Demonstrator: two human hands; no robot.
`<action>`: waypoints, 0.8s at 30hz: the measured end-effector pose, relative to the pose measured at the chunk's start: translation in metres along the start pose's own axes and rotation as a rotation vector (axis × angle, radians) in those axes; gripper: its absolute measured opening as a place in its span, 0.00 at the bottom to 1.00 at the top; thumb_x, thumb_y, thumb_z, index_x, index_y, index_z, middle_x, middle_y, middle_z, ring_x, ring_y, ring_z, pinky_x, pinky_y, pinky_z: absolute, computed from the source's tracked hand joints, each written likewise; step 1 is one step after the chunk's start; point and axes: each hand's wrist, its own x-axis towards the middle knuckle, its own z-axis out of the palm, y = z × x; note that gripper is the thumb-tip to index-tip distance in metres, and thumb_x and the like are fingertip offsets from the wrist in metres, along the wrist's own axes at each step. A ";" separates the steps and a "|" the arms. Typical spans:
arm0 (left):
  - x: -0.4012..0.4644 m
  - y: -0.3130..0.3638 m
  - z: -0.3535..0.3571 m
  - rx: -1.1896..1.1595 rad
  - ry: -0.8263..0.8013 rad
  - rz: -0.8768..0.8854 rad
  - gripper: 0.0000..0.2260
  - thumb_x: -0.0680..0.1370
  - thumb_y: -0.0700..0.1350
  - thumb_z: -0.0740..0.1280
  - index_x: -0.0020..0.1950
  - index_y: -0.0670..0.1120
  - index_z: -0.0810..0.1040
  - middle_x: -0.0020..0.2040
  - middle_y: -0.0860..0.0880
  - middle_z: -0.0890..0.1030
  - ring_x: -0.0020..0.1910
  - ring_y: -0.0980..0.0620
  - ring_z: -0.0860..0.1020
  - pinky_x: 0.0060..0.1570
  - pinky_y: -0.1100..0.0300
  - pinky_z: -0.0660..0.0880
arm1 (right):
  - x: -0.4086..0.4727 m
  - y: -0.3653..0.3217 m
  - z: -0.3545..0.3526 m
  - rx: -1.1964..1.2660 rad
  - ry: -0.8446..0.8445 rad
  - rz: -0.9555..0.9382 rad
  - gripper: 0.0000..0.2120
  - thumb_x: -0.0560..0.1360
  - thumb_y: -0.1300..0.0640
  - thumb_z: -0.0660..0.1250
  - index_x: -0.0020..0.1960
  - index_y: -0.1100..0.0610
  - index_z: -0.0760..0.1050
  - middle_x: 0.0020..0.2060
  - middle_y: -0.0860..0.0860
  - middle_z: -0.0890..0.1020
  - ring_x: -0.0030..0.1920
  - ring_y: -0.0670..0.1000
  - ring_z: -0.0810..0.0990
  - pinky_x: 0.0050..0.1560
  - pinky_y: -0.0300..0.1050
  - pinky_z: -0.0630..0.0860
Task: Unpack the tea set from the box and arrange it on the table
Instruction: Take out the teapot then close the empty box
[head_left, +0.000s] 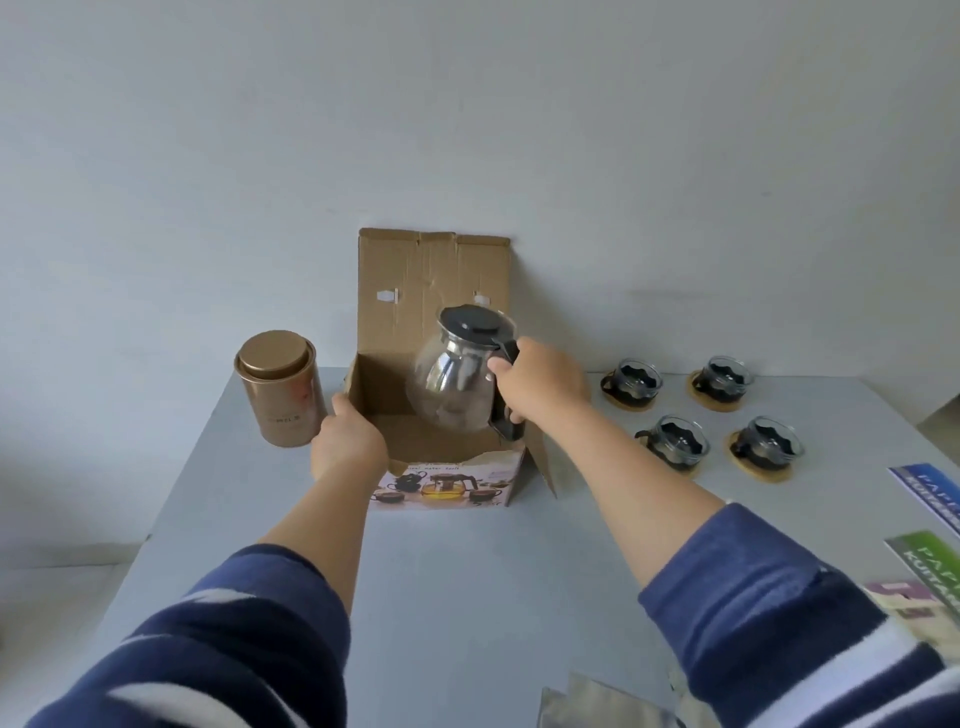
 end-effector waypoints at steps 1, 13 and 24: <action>0.000 -0.001 -0.001 0.013 0.002 0.006 0.22 0.79 0.34 0.52 0.73 0.44 0.58 0.63 0.37 0.73 0.60 0.36 0.74 0.55 0.44 0.75 | 0.001 0.003 -0.014 0.024 0.000 0.006 0.15 0.79 0.44 0.55 0.52 0.55 0.71 0.32 0.50 0.82 0.30 0.48 0.82 0.35 0.42 0.73; -0.021 -0.029 -0.011 0.066 -0.025 -0.019 0.23 0.78 0.33 0.52 0.73 0.42 0.56 0.55 0.35 0.75 0.54 0.36 0.76 0.42 0.49 0.72 | 0.046 0.073 -0.029 0.124 0.140 0.210 0.12 0.79 0.47 0.57 0.52 0.55 0.70 0.36 0.54 0.84 0.25 0.50 0.80 0.33 0.40 0.72; -0.014 -0.036 0.001 0.094 0.044 -0.023 0.21 0.77 0.34 0.53 0.70 0.43 0.59 0.51 0.37 0.76 0.52 0.36 0.76 0.44 0.47 0.73 | 0.089 0.122 0.064 0.164 0.074 0.384 0.15 0.77 0.46 0.59 0.56 0.57 0.72 0.50 0.57 0.83 0.48 0.60 0.84 0.51 0.50 0.79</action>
